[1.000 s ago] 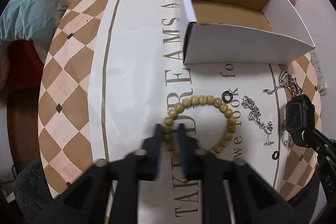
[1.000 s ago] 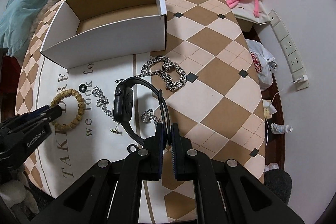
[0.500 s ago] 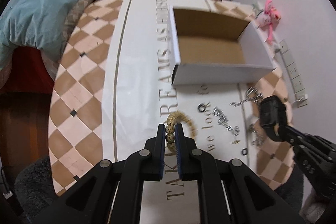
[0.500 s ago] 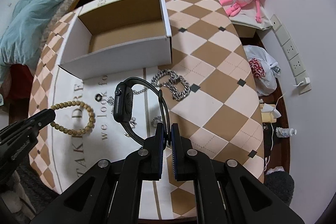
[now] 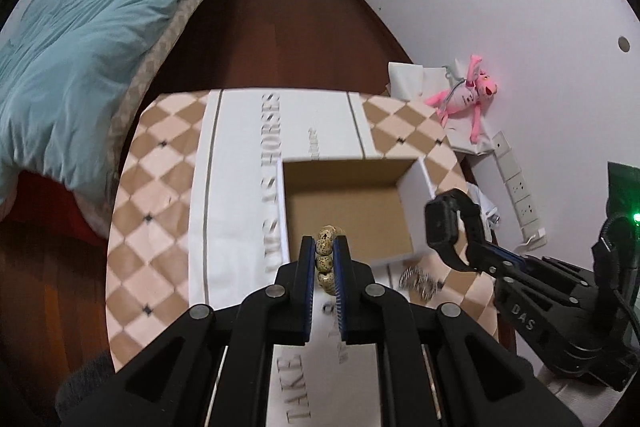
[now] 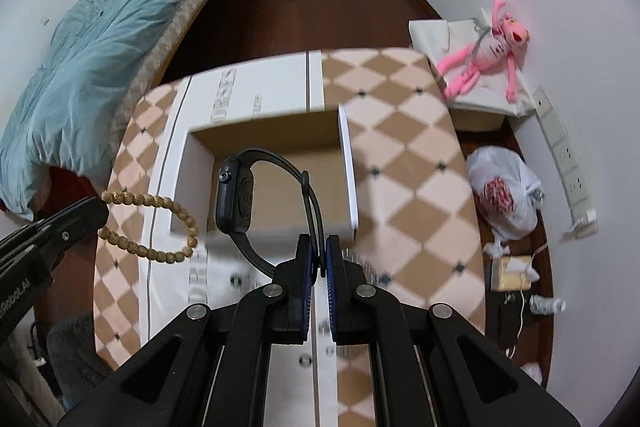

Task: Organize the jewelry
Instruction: 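Lower the watch band and bead bracelet into the white box, opening both tools, then lift both open tools out of the white box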

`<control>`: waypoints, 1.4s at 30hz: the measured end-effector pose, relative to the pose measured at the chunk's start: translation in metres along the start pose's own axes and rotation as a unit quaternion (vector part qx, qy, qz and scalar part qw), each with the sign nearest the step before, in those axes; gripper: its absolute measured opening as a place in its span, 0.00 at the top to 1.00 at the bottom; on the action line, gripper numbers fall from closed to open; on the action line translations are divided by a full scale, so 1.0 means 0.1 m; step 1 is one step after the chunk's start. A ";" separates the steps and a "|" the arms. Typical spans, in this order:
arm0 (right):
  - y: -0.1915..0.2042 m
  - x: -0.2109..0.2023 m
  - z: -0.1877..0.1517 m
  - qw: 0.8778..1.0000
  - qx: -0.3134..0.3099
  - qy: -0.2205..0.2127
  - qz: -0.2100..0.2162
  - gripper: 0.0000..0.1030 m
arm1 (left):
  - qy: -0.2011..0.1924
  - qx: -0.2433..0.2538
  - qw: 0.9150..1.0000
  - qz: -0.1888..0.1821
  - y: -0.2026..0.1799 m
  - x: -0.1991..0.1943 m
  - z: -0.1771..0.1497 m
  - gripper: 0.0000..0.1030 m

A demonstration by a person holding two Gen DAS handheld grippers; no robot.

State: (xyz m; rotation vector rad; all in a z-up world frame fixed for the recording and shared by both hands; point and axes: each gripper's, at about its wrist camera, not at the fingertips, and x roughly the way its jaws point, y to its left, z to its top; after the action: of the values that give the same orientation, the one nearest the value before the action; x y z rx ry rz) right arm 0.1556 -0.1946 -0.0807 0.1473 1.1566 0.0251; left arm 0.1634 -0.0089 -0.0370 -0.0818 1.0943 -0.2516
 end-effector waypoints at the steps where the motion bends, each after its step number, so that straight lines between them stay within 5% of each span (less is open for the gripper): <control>1: 0.01 0.05 0.09 1.000 0.000 0.003 0.001 0.93 | 0.000 0.001 1.000 0.000 -0.01 0.04 0.07 0.94; 10: 0.07 0.55 0.47 0.999 -0.003 0.046 -0.002 0.93 | 0.023 -0.018 0.999 -0.018 0.09 0.45 0.50 0.94; 16: 0.10 0.79 0.52 0.998 -0.012 0.069 -0.009 0.93 | 0.062 -0.041 0.996 -0.051 0.16 0.74 0.55 0.94; 22: 0.09 0.95 0.59 0.996 -0.020 0.089 -0.007 0.89 | 0.093 -0.060 0.993 -0.045 0.20 0.93 0.57 0.93; 24: 0.07 0.95 0.61 0.996 -0.015 0.090 -0.003 0.80 | 0.100 -0.060 0.993 -0.032 0.22 0.95 0.59 0.91; 26: 0.06 0.90 0.63 0.996 -0.012 0.083 0.002 0.55 | 0.097 -0.054 0.994 -0.011 0.24 0.93 0.60 0.89; 30: 0.10 0.73 0.64 0.998 -0.017 0.062 0.005 0.46 | 0.072 -0.042 0.996 0.026 0.28 0.80 0.58 0.67; 32: 0.11 0.66 0.62 0.998 -0.018 0.056 -0.009 0.26 | 0.060 -0.041 0.996 0.046 0.31 0.74 0.55 0.48; 34: 0.12 0.61 0.57 0.998 -0.026 0.047 -0.029 0.18 | 0.041 -0.039 0.996 0.065 0.33 0.68 0.48 0.31; 39: 0.08 0.61 0.42 0.997 -0.033 0.041 -0.062 0.08 | 0.028 -0.035 0.995 0.092 0.36 0.64 0.25 0.03; 42: 0.06 0.60 0.33 0.996 -0.036 0.036 -0.075 0.06 | 0.026 -0.029 0.994 0.100 0.32 0.64 0.14 0.02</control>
State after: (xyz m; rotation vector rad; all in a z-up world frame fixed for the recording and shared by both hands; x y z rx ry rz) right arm 0.2097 -0.1864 -0.1215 -0.0047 1.2339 -0.0622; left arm 0.2090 0.0055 -0.0923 -0.0168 1.1533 -0.0424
